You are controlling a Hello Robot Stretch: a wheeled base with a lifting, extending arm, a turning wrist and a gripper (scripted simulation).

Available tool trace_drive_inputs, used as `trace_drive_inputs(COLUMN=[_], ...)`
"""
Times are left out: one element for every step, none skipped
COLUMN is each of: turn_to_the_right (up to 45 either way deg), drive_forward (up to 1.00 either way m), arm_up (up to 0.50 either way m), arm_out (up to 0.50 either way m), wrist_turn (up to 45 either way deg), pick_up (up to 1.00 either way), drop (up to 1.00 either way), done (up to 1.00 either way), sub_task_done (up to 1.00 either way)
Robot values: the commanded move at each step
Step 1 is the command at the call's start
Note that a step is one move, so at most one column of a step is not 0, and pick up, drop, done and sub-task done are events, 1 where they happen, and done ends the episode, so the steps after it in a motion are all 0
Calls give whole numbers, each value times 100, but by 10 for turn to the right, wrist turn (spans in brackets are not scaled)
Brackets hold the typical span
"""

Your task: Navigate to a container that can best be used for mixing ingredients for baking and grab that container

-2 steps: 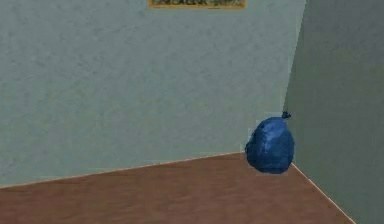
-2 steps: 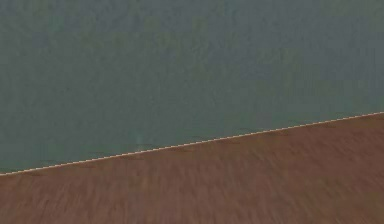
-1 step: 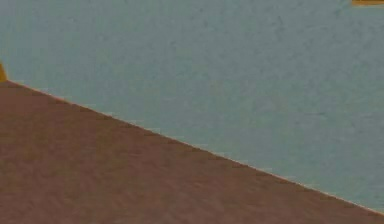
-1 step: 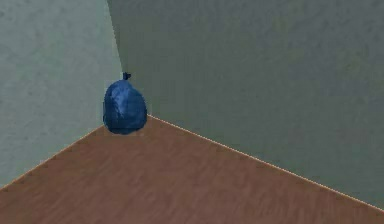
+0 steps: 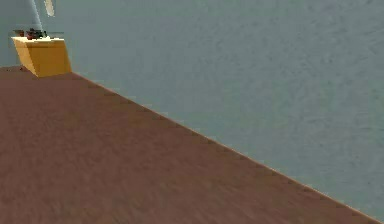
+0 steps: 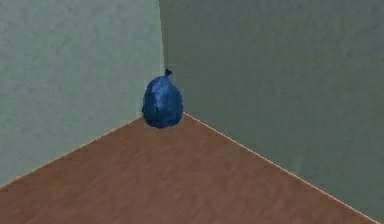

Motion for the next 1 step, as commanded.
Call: trace_drive_inputs(turn_to_the_right=[0], drive_forward=[45], arm_up=[0], arm_out=[0], wrist_turn=[0], pick_up=[0], drop=[0], done=[0], sub_task_done=[0])
